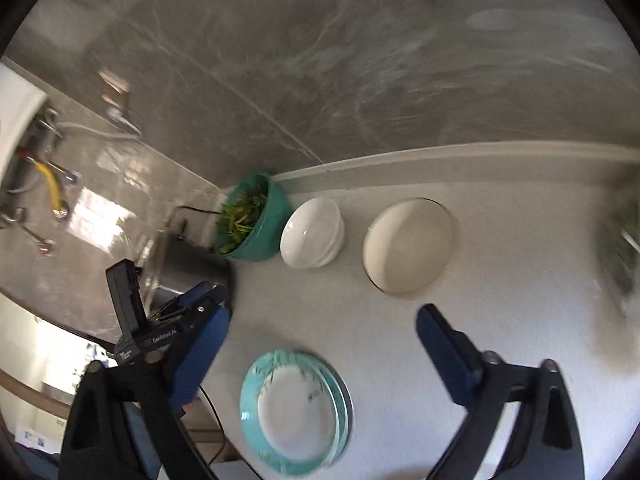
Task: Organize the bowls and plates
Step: 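Move both grippers to the small white bowl beside the teal basket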
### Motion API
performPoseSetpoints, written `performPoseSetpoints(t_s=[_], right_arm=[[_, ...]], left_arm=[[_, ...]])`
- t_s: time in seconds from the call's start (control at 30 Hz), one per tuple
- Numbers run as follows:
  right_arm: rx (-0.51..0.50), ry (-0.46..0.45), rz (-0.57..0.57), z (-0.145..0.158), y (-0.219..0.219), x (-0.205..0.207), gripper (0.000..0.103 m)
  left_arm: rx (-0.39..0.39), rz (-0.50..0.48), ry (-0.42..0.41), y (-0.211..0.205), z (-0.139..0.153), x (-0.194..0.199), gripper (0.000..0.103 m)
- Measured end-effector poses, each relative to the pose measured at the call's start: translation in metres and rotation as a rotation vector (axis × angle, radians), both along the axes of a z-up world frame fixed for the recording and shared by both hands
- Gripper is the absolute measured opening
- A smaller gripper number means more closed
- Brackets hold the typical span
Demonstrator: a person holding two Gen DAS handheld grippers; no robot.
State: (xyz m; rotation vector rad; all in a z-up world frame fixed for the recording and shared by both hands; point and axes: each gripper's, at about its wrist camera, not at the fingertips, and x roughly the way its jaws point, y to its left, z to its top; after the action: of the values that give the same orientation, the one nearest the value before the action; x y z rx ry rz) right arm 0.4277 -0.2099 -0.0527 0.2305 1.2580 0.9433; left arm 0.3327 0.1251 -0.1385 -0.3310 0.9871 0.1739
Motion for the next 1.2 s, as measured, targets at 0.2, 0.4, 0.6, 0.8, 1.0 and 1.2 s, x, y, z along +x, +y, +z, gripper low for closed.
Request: performPoseSetpoints(t_s=[0.2,0.4,0.6,0.8,1.0,1.2], right_arm=[[-0.108,0.034,0.017,-0.036,0.089,0.036,0.083],[-0.196,0.066,0.032,-0.070,0.131,0.069,0.080],[-0.275,0.080,0.085,-0.095,0.158,0.081,0.080],[-0.297,0.105,0.111,-0.116,0.171,0.084,0.076],[-0.305,0.118,0.127,-0.125,0.179,0.086,0.076],[-0.314,0.139,0.136,-0.134,0.182,0.085,0.076]], left_arm=[[-0.062,-0.057,0.040,0.029,-0.048,0.043,0.103],[-0.102,-0.086,0.053,0.044,-0.073,0.064,0.101],[-0.156,-0.089,0.070,0.051,-0.098,0.079,0.101],[-0.191,-0.083,0.072,0.058,-0.118,0.099,0.093],[-0.210,-0.078,0.087,0.062,-0.133,0.113,0.080],[-0.205,-0.078,0.099,0.064,-0.145,0.123,0.080]])
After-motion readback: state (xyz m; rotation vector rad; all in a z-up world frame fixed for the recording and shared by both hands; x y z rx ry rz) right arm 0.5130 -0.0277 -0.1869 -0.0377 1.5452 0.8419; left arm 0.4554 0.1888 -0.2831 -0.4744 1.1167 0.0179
